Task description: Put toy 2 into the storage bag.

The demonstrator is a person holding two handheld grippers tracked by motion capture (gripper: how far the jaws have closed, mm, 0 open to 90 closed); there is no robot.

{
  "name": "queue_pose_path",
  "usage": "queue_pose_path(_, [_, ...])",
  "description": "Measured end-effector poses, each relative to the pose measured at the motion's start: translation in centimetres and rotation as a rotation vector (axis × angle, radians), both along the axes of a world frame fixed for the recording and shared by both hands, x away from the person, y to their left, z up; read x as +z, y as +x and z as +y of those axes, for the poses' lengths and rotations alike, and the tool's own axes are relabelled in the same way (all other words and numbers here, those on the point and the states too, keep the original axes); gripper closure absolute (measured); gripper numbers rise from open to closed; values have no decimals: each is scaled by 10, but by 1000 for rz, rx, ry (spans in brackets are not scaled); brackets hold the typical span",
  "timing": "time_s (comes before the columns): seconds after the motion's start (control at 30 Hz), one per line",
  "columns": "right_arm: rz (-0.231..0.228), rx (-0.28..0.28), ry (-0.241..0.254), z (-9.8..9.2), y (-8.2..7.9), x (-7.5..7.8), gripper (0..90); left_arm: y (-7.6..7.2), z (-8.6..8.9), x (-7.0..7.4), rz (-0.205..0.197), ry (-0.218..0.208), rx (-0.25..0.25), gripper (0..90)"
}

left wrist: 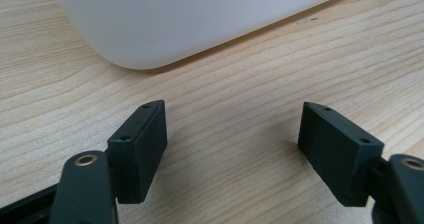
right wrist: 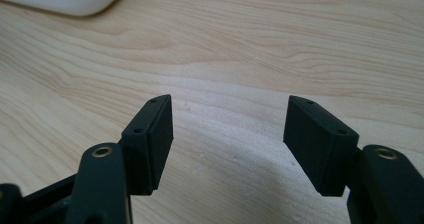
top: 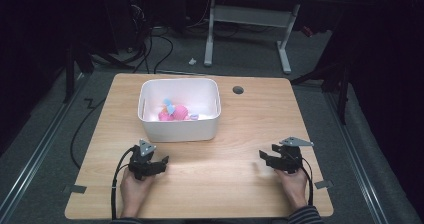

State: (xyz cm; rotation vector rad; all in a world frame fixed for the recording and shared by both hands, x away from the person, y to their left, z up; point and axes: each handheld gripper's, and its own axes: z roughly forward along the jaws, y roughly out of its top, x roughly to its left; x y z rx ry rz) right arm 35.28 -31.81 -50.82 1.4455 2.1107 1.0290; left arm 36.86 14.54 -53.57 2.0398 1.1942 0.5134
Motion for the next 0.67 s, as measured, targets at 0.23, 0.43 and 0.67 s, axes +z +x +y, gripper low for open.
queue_pose_path(0.23, [6, -10, -69, 5, 1, -14, 356, 0, 0, 0, -1, 0, 1, 279])
queue_pose_path(0.43, [-7, -9, -114, 9, -1, -22, 344, 0, 0, 0, -2, 0, 1, 278])
queue_pose_path(0.67, [-5, -13, -114, 9, -1, -22, 328, 0, 0, 0, -1, 0, 1, 279])
